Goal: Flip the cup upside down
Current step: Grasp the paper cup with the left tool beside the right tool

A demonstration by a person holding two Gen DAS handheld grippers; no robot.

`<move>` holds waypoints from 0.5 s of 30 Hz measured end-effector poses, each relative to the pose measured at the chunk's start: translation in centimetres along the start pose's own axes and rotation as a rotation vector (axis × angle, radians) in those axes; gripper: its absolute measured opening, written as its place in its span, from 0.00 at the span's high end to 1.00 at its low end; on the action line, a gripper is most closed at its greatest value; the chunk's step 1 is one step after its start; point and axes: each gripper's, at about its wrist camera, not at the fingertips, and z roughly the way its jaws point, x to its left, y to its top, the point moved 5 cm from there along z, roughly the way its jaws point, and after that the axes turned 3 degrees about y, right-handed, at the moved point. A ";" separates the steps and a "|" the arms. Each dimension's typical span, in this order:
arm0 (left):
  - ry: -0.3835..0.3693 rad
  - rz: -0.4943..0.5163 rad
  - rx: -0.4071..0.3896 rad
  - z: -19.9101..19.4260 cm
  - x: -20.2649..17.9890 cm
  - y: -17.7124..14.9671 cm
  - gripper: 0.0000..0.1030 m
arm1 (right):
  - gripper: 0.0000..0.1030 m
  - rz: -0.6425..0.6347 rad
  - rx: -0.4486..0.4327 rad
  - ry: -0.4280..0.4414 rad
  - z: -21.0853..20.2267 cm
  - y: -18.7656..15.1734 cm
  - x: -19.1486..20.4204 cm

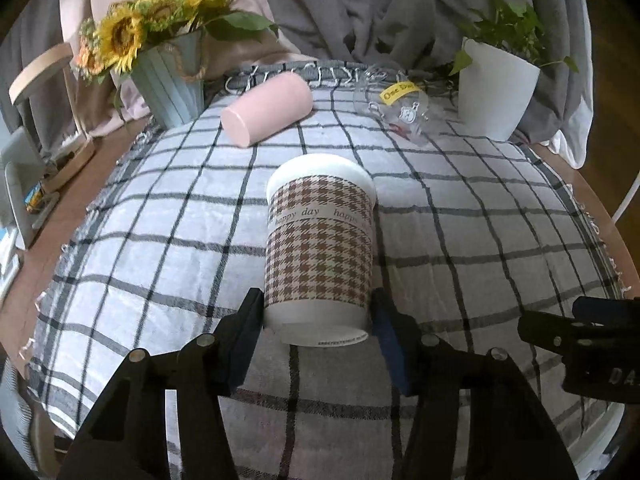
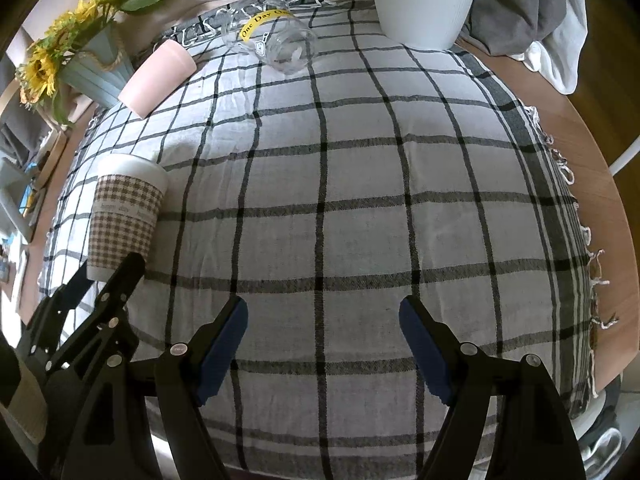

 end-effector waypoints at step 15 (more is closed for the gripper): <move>-0.031 0.026 0.110 -1.1 0.0 4.7 0.47 | 0.24 0.055 -0.016 0.093 -1.1 2.2 0.7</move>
